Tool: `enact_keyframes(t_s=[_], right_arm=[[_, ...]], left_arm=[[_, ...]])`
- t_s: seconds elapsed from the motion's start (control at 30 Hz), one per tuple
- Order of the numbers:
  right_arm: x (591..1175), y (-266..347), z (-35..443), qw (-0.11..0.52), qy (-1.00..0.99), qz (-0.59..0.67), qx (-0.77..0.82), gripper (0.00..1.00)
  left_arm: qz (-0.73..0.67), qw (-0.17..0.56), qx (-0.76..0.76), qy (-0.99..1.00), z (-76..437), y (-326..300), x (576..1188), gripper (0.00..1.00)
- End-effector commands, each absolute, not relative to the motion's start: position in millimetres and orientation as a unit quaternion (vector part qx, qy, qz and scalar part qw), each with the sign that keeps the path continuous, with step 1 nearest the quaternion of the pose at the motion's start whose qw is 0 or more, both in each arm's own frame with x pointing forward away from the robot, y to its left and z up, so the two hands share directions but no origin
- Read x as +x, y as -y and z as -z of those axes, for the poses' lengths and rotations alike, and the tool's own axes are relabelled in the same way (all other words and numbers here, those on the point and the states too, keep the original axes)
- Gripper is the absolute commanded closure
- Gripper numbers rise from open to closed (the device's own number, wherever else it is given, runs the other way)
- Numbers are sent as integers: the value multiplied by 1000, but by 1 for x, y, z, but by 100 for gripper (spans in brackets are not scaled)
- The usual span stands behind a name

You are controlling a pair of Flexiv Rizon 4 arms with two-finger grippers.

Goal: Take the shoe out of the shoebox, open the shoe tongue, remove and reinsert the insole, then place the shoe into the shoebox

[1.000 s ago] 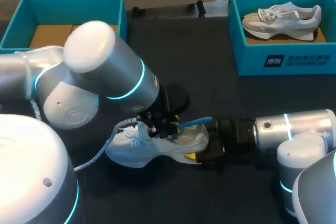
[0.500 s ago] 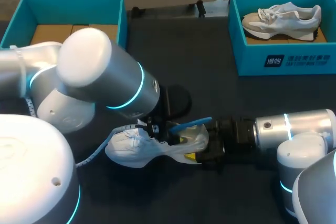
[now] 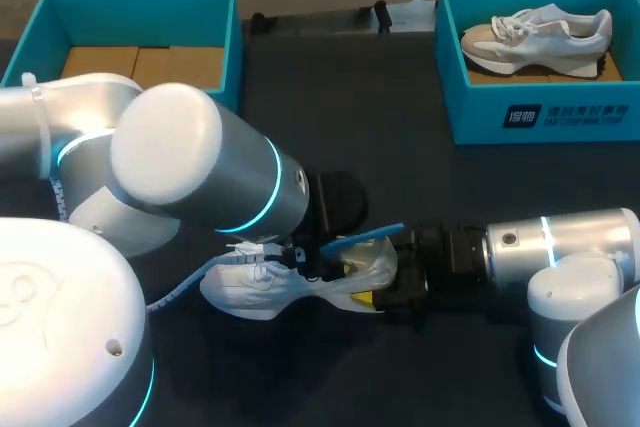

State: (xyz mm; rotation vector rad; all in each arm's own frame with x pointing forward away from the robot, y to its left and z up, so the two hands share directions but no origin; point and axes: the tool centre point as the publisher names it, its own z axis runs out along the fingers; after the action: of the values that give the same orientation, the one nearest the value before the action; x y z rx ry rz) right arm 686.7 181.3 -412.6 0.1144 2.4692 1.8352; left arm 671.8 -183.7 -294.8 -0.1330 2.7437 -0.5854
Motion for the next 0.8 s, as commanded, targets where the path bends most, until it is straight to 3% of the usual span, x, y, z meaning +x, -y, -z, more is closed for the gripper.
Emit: enact_keyframes(t_s=[0.03, 0.33, 0.67, 0.8], right_arm=[[687, -183, 411, 31, -803, -594, 38, 100], [687, -183, 411, 31, -803, -594, 38, 100], [687, -183, 411, 31, -803, -594, 38, 100], [687, -183, 411, 31, -803, -594, 38, 100]], left_arm=[[206, 168, -50, -963, 306, 186, 674, 0], [194, 176, -58, -963, 311, 193, 674, 15], [174, 156, -66, -970, 320, 202, 684, 24], [171, 155, -66, -971, 322, 206, 684, 43]])
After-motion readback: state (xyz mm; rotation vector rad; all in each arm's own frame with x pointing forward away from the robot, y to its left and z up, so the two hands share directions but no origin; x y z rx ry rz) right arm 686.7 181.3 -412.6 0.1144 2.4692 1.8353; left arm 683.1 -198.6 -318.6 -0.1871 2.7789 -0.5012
